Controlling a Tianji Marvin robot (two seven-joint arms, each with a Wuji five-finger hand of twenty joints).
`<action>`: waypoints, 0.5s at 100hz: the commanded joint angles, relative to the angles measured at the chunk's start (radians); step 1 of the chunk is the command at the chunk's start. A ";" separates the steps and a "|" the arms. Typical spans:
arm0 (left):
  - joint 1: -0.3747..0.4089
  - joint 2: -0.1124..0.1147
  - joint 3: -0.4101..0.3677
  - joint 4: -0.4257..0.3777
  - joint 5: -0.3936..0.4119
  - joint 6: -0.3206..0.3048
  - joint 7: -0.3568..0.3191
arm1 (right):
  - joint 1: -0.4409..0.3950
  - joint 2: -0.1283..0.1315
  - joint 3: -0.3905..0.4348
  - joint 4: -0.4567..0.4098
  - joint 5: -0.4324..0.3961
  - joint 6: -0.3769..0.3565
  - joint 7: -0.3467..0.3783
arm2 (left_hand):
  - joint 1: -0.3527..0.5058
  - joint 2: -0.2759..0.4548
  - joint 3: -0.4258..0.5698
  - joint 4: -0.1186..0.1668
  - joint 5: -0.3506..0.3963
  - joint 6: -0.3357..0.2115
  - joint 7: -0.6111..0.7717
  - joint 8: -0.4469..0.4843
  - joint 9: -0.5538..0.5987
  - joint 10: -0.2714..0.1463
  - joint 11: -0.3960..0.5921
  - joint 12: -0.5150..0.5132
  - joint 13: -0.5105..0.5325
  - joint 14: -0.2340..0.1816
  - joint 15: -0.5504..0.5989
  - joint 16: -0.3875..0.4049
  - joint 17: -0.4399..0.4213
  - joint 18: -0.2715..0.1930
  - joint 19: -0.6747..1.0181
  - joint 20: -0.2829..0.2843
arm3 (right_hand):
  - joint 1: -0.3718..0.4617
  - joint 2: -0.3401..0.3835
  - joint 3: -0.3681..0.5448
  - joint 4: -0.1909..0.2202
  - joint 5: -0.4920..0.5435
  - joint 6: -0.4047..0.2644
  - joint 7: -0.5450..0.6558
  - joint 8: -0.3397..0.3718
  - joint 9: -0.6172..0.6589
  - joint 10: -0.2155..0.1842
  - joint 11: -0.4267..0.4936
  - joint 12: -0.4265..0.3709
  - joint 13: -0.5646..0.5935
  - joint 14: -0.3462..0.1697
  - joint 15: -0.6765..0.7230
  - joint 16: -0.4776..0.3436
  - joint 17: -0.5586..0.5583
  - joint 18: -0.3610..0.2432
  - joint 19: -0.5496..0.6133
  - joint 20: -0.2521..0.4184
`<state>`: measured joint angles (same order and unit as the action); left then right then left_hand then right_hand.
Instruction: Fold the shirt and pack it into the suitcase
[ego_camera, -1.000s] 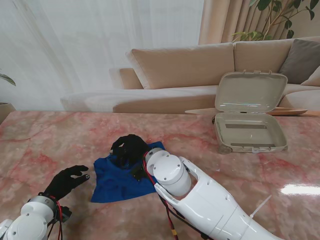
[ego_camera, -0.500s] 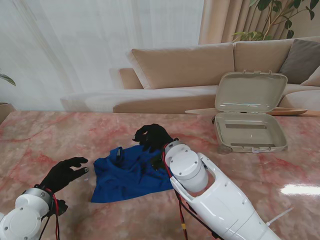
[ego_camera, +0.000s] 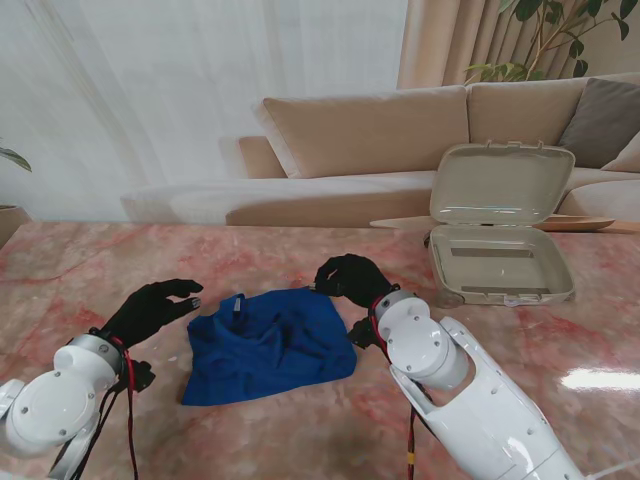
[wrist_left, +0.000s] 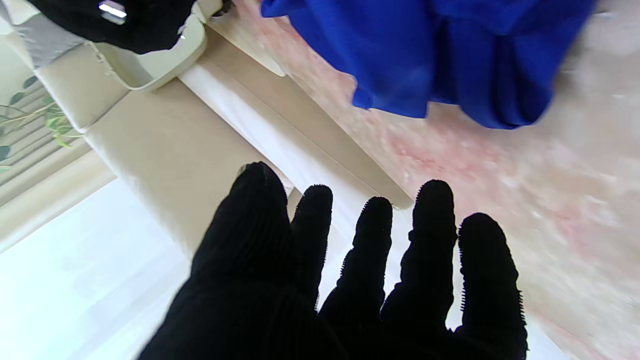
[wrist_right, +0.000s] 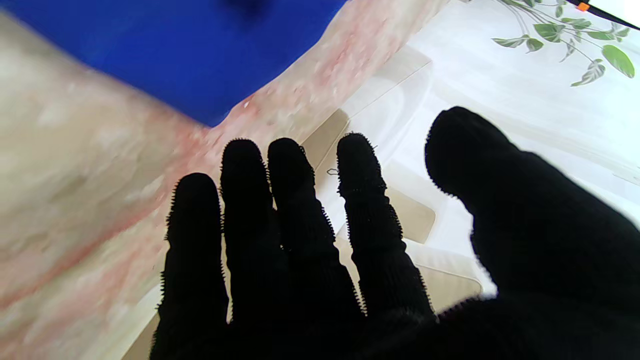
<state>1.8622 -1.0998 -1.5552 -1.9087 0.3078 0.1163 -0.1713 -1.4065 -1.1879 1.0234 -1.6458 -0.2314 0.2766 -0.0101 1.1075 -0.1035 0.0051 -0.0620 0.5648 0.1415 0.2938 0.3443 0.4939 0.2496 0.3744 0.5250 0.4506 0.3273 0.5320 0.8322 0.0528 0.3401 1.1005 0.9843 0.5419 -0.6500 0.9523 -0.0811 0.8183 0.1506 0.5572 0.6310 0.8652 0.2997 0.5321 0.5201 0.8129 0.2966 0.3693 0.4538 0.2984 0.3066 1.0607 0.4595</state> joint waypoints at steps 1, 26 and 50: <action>-0.033 0.000 0.020 0.007 -0.005 0.002 -0.015 | -0.021 0.016 0.015 0.015 -0.009 -0.003 0.004 | -0.031 0.051 -0.040 0.011 0.014 0.009 -0.016 0.000 0.029 0.009 -0.021 -0.016 -0.021 0.034 -0.036 -0.015 -0.003 0.019 -0.024 -0.021 | -0.036 0.012 -0.016 0.057 0.027 -0.035 -0.013 0.012 -0.014 -0.025 -0.011 -0.017 -0.025 -0.045 -0.020 -0.036 -0.019 -0.042 -0.014 -0.025; -0.157 0.009 0.113 0.077 -0.061 -0.007 -0.065 | -0.060 0.036 0.045 0.025 -0.086 -0.063 0.018 | -0.058 0.078 -0.046 0.007 0.023 0.007 -0.026 0.001 0.030 0.008 -0.035 -0.025 -0.032 0.036 -0.056 -0.035 -0.015 0.025 -0.053 -0.042 | -0.040 0.023 -0.023 0.059 0.024 -0.037 -0.015 0.014 -0.026 -0.034 -0.024 -0.021 -0.041 -0.059 -0.041 -0.048 -0.035 -0.061 -0.034 -0.035; -0.245 0.014 0.198 0.140 -0.109 -0.016 -0.108 | -0.066 0.047 0.036 0.055 -0.093 -0.110 0.053 | -0.062 0.080 -0.045 0.006 0.024 0.006 -0.031 0.003 0.028 0.006 -0.042 -0.028 -0.042 0.033 -0.075 -0.053 -0.030 0.027 -0.081 -0.058 | -0.049 0.026 -0.026 0.062 0.028 -0.041 -0.016 0.018 -0.032 -0.039 -0.034 -0.024 -0.057 -0.067 -0.059 -0.056 -0.051 -0.072 -0.051 -0.041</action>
<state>1.6285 -1.0820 -1.3729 -1.7801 0.2097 0.1043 -0.2663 -1.4598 -1.1449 1.0659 -1.6075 -0.3295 0.1659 0.0194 1.0560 -0.0729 -0.0052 -0.0598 0.5708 0.1422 0.2817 0.3443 0.4944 0.2506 0.3593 0.5049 0.4443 0.3387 0.4842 0.7947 0.0397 0.3502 1.0366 0.9353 0.5300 -0.6328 0.9291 -0.0603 0.8208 0.1409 0.5570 0.6311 0.8536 0.2820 0.5084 0.5137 0.7907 0.2733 0.3227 0.4245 0.2657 0.2637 1.0225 0.4349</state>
